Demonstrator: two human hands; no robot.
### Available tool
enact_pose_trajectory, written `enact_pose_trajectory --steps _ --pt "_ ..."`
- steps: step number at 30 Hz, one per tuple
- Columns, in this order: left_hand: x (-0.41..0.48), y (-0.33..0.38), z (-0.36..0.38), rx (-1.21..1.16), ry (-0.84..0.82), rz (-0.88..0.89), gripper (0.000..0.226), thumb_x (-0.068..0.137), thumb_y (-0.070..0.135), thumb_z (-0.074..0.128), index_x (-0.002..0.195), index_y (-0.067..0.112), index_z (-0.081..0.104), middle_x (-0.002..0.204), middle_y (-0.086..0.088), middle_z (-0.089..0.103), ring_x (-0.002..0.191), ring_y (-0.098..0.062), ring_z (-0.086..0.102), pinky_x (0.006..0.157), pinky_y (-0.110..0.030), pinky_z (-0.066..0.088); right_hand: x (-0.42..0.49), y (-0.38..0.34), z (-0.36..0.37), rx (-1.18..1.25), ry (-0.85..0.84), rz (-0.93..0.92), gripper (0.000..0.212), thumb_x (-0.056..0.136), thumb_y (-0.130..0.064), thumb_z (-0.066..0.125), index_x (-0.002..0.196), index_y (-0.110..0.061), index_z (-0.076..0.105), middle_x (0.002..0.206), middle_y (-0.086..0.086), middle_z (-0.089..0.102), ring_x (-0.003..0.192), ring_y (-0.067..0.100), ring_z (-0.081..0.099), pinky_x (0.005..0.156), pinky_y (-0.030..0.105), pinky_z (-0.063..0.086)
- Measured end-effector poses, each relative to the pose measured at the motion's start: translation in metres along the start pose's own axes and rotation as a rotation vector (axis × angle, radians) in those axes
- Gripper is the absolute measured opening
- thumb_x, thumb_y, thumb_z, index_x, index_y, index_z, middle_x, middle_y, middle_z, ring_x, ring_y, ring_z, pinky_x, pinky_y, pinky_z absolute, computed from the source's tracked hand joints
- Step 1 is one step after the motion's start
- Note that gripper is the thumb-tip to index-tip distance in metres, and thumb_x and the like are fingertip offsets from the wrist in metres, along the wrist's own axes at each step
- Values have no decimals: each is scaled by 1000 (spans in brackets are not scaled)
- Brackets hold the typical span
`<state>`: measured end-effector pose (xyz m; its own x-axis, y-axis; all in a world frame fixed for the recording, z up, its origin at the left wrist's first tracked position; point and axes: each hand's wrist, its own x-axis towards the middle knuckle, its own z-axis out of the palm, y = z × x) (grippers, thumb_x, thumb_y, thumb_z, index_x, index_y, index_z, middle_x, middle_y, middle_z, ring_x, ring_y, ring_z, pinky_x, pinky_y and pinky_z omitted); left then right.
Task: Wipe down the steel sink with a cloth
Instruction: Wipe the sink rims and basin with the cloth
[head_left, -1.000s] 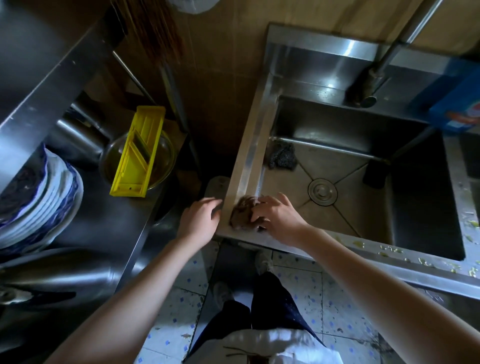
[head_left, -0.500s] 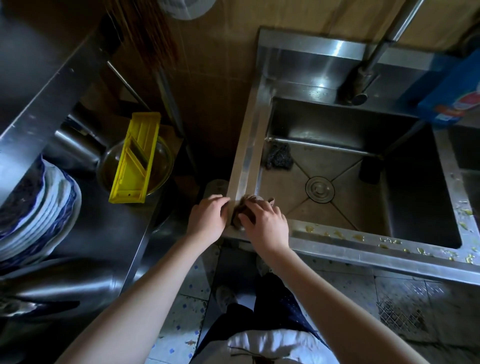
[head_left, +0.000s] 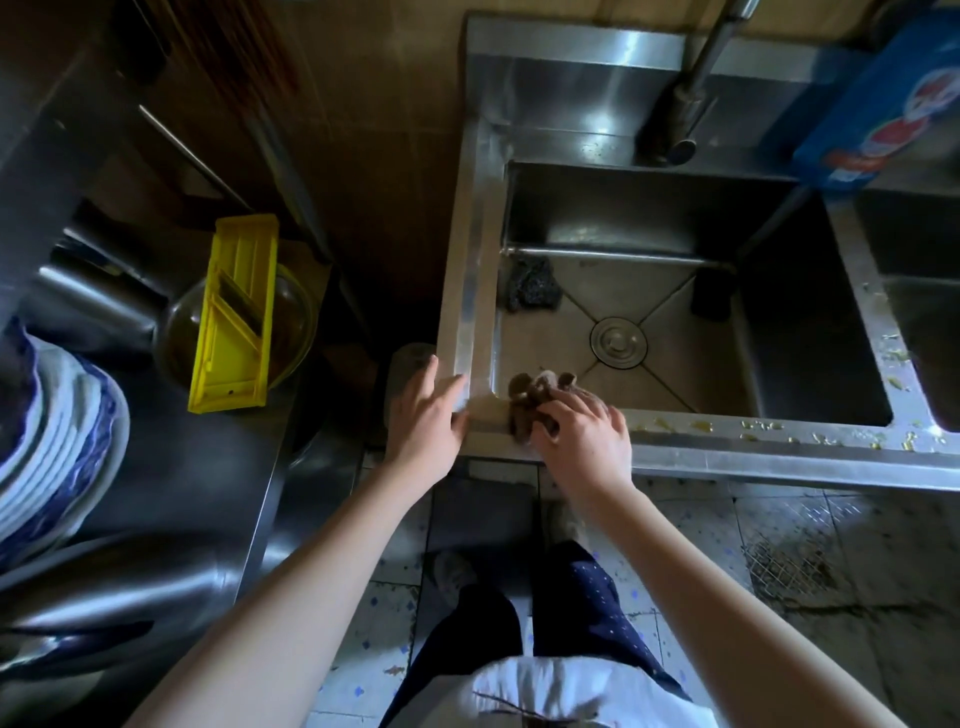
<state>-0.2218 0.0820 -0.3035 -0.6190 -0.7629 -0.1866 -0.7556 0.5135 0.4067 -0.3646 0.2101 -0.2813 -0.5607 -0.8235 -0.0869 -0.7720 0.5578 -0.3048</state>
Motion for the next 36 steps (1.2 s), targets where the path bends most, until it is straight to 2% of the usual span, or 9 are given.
enact_pose_trajectory --steps 4,7,10,13,18,21,29,36 --pt "-3 -3 -1 2 23 21 50 92 25 56 140 28 42 156 -10 20 139 -29 26 110 -43 26 -4 36 -12 -58 -53 102 32 88 -40 53 114 -29 67 142 -5 50 133 21 39 108 41 27" --pt "-5 -3 -2 1 37 11 49 92 23 54 140 28 42 155 -11 21 139 -29 26 110 -41 26 -5 47 -17 3 -101 162 34 88 -37 55 119 -27 65 143 6 47 130 27 40 109 40 29" --pt "-9 -1 -2 8 37 2 49 93 22 53 141 28 41 156 -11 20 139 -29 26 108 -41 27 -4 39 -14 26 -93 118 30 87 -36 57 114 -25 67 132 11 56 120 31 49 105 40 32" --pt "-11 0 -1 8 33 -8 49 93 20 52 141 27 41 155 -11 21 138 -30 28 107 -43 29 -2 21 -6 23 -68 68 30 85 -43 57 109 -28 69 127 8 60 119 29 52 105 39 31" --pt "-17 1 1 4 9 -25 53 91 14 53 141 27 41 156 -9 20 138 -31 28 108 -45 28 7 -20 13 70 -148 -45 36 86 -48 53 116 -34 65 137 7 51 128 29 43 109 44 23" --pt "-19 5 3 16 15 -26 54 90 14 54 142 25 40 156 -10 20 139 -31 27 108 -45 27 11 -26 17 25 -170 -43 34 87 -47 48 115 -36 65 137 5 48 127 27 41 107 47 23" --pt "-22 31 13 24 8 -5 45 93 21 53 138 20 46 155 -8 23 133 -31 35 109 -42 28 1 36 -6 -26 -159 49 34 86 -47 49 114 -36 64 138 2 46 125 27 41 101 45 26" --pt "-20 37 17 50 -8 -33 45 96 28 47 140 21 43 157 -6 18 138 -31 27 112 -44 27 -14 92 -17 -23 -108 155 35 89 -46 49 121 -37 60 147 2 39 131 25 38 107 45 22"
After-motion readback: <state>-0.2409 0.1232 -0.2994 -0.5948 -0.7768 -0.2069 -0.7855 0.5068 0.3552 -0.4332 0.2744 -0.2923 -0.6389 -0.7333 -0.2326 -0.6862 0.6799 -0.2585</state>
